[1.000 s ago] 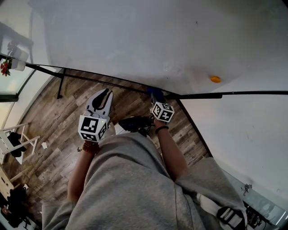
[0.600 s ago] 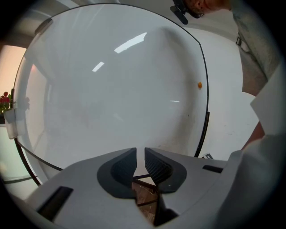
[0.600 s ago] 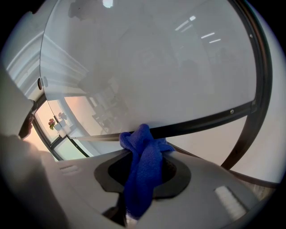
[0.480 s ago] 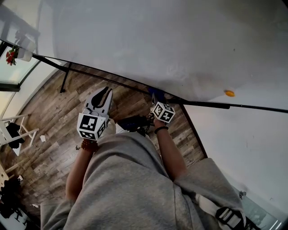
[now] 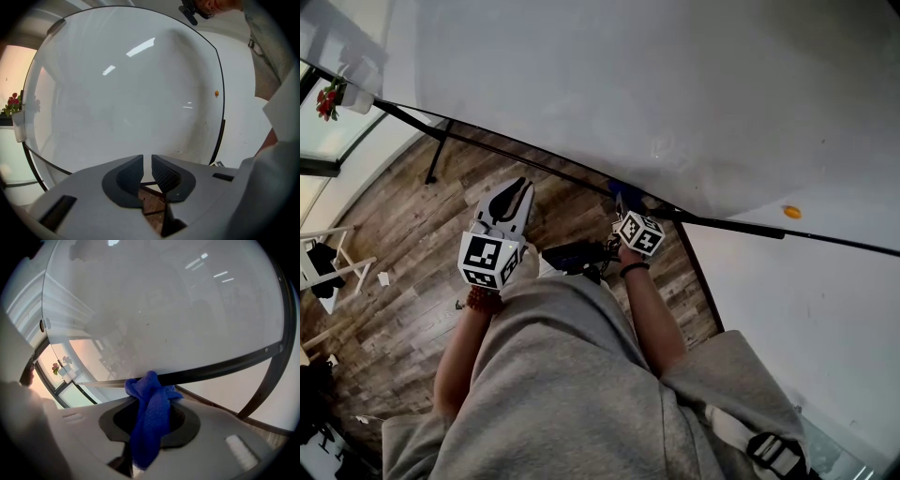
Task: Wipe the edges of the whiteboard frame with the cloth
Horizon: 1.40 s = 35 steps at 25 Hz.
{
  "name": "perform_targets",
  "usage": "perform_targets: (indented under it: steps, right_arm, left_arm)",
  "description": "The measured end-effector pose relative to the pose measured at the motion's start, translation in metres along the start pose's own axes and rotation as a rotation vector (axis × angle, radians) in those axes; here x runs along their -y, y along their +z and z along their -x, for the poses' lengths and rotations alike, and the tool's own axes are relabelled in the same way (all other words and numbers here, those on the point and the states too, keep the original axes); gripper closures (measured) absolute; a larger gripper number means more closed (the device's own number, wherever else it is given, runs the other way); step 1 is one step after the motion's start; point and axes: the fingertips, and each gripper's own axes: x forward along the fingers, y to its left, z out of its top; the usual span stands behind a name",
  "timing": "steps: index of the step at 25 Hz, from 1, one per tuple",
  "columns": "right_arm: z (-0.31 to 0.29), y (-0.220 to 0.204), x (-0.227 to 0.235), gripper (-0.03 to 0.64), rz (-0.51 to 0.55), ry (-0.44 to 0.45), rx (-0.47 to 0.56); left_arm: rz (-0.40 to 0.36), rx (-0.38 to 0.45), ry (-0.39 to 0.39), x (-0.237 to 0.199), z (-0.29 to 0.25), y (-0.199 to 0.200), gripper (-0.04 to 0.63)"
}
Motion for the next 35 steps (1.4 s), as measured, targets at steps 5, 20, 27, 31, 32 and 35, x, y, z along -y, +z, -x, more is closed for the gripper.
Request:
perform_targets:
  steps: [5,20,27,31,32,35]
  right_arm:
    - [-0.008,0.0,-0.012,0.502,-0.007,0.005,-0.011]
    - [-0.03,-0.009,-0.055,0.502,-0.008,0.009,-0.03]
    - [-0.044,-0.014,-0.081,0.502,-0.002,0.015,-0.038]
    - [-0.05,-0.017,-0.092,0.502,-0.008,0.014,-0.04]
    - [-0.052,-0.018,-0.095,0.502,-0.011,0.012,-0.04]
    - [-0.057,-0.02,-0.104,0.502,-0.008,0.004,-0.042]
  left_arm:
    - [0.02,0.003,0.022,-0.016,0.006,-0.002,0.534]
    - [0.035,0.006,0.018,-0.052,0.02,0.0,0.534]
    - [0.044,0.008,0.026,-0.078,0.028,0.0,0.534]
    - [0.047,0.01,0.027,-0.091,0.032,0.001,0.534]
    - [0.047,0.011,0.027,-0.095,0.033,0.001,0.534]
    - [0.048,0.011,0.025,-0.107,0.036,0.001,0.534]
